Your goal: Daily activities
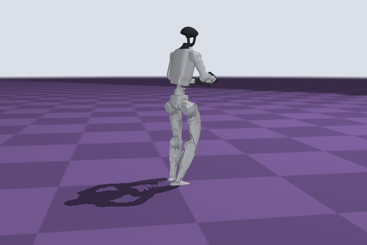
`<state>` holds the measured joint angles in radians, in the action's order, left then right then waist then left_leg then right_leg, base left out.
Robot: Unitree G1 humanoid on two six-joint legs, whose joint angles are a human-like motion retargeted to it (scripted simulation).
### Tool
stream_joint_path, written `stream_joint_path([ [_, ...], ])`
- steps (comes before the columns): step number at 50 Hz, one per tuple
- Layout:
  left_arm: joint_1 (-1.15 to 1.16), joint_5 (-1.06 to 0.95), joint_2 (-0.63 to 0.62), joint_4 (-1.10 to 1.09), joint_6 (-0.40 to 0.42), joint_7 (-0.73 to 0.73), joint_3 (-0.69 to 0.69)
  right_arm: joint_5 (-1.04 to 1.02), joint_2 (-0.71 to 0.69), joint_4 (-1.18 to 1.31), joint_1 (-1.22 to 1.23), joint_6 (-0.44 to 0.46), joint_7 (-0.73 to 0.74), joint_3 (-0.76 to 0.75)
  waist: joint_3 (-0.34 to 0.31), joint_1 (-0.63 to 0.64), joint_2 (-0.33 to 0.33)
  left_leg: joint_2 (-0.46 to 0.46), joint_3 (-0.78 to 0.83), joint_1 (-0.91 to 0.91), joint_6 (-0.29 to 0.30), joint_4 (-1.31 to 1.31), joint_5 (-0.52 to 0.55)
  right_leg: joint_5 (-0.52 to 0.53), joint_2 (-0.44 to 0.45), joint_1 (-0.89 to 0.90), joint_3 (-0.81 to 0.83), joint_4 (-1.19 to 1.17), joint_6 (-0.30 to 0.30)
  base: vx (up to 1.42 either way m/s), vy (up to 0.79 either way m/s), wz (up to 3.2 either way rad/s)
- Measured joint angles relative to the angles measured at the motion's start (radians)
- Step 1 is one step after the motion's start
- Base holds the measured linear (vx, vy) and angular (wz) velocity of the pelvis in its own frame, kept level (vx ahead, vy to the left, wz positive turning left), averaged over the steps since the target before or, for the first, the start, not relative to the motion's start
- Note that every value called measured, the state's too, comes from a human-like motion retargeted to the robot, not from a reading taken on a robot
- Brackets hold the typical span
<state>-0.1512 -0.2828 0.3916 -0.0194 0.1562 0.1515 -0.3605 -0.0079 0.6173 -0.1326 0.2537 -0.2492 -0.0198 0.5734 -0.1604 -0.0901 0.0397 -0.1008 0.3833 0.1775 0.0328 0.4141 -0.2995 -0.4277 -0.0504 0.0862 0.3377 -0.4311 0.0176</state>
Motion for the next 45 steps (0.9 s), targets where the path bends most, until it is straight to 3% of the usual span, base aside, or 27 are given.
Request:
stream_joint_path([
  [24,-0.109,-0.044,-0.021,0.247,0.058,-0.134,-0.028,0.114,0.026,-0.294,0.134,-0.037,0.131,-0.061,-0.004,-0.011,0.019,-0.005,0.011,0.045,-0.04,0.104,-0.085,-0.039,-0.033,0.061,-0.027,-0.086,-0.034,0.01,0.01,-0.05],
  [45,-0.144,-0.031,-0.003,0.343,0.063,-0.199,0.001,0.104,0.028,-0.397,0.141,-0.031,0.214,-0.142,-0.003,-0.075,-0.031,0.11,0.074,0.007,-0.109,0.022,-0.107,-0.055,-0.159,0.218,-0.146,-0.314,-0.103,0.05,0.09,-0.28],
])
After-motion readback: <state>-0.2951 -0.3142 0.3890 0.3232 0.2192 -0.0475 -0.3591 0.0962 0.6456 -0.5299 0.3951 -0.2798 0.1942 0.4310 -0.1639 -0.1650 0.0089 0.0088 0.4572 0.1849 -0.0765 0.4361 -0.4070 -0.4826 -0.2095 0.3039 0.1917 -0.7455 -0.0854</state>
